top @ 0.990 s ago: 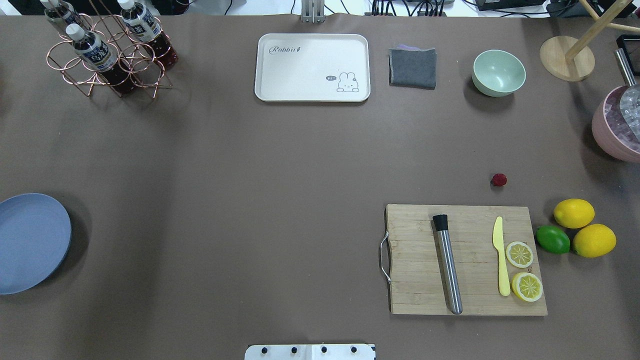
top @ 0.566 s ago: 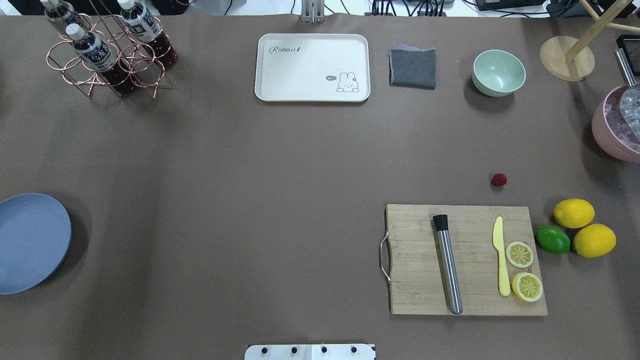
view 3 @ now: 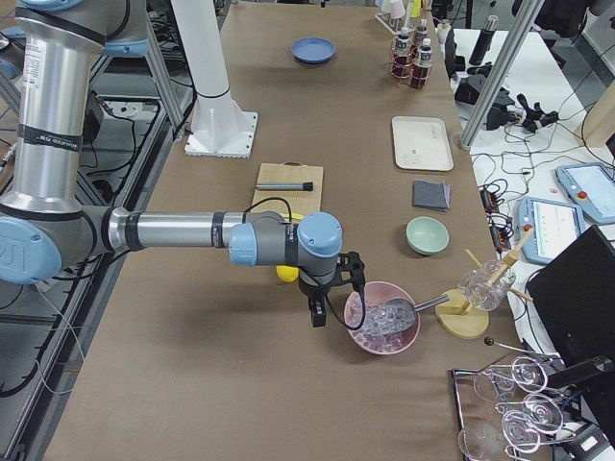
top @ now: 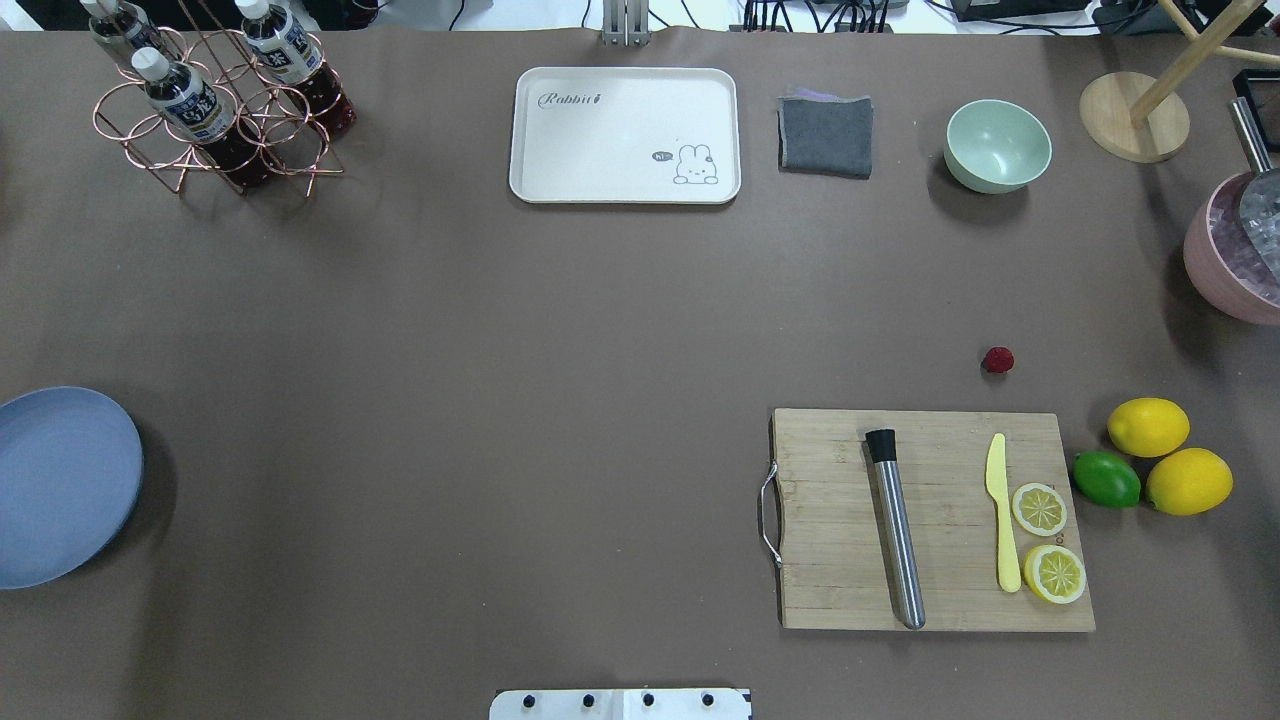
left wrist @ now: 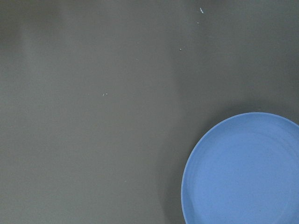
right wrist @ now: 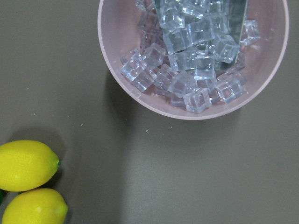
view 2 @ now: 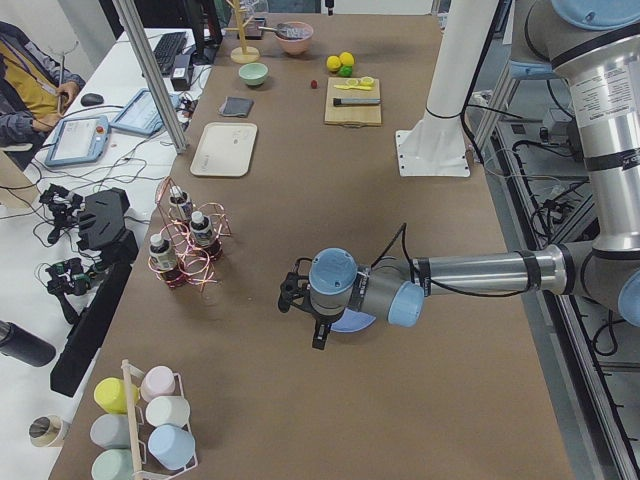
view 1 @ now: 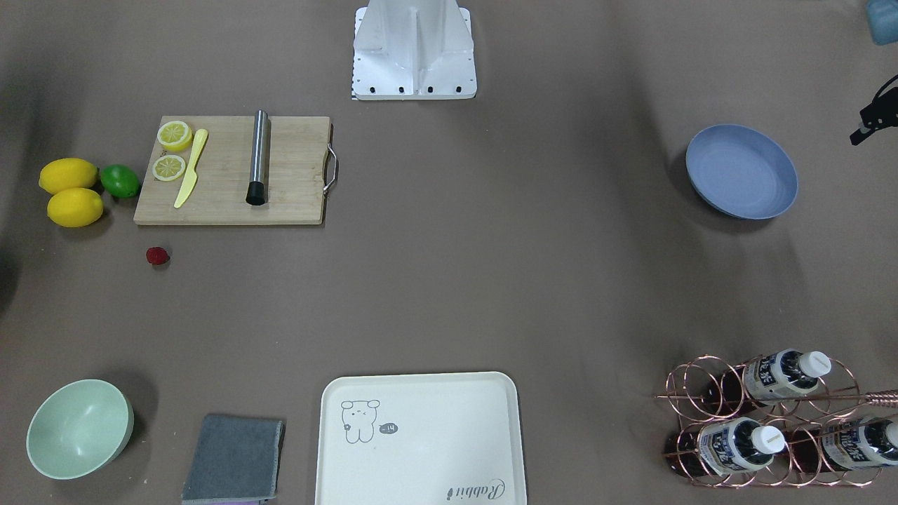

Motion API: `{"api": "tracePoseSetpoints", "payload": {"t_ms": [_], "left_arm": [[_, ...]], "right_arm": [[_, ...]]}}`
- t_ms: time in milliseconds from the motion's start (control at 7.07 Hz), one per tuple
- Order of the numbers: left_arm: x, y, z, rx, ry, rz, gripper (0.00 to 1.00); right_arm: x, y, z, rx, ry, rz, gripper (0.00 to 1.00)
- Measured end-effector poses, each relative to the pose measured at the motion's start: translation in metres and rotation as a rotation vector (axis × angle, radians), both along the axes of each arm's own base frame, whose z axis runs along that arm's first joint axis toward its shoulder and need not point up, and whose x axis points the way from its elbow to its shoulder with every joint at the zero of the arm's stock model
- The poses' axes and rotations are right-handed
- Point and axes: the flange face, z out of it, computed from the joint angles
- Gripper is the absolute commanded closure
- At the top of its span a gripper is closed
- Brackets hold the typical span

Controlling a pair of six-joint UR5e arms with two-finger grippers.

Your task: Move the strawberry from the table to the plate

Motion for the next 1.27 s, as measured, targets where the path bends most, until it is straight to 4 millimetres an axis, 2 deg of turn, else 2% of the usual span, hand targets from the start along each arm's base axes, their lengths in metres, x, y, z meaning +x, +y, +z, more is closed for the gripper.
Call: {"api": "tracePoseSetpoints", "payload": {"t_ms": [424,566,707,990,1131,1273], "left_arm": [[0.068,0.003,0.043,0.006,0.002,-0.048,0.07],[0.084,0.005,0.053,0.012,0.008,-0.059,0.19],[0.092,0.007,0.058,0.015,0.019,-0.067,0.32],[0.099,0.01,0.059,0.023,0.034,-0.061,0.37],[0.105,0.013,0.059,0.032,0.041,-0.041,0.45],[0.112,0.017,0.059,0.037,0.045,-0.021,0.9]], "right_arm": [[-0.011,-0.009,-0.007,0.008,-0.002,-0.015,0.0],[-0.012,-0.01,-0.008,0.01,-0.002,-0.017,0.0],[-0.013,-0.011,-0.009,0.012,-0.003,-0.019,0.0],[-0.015,-0.011,-0.009,0.012,-0.003,-0.022,0.0],[-0.016,-0.012,-0.01,0.013,-0.003,-0.024,0.0],[-0.017,-0.012,-0.01,0.013,-0.003,-0.027,0.0]]}}
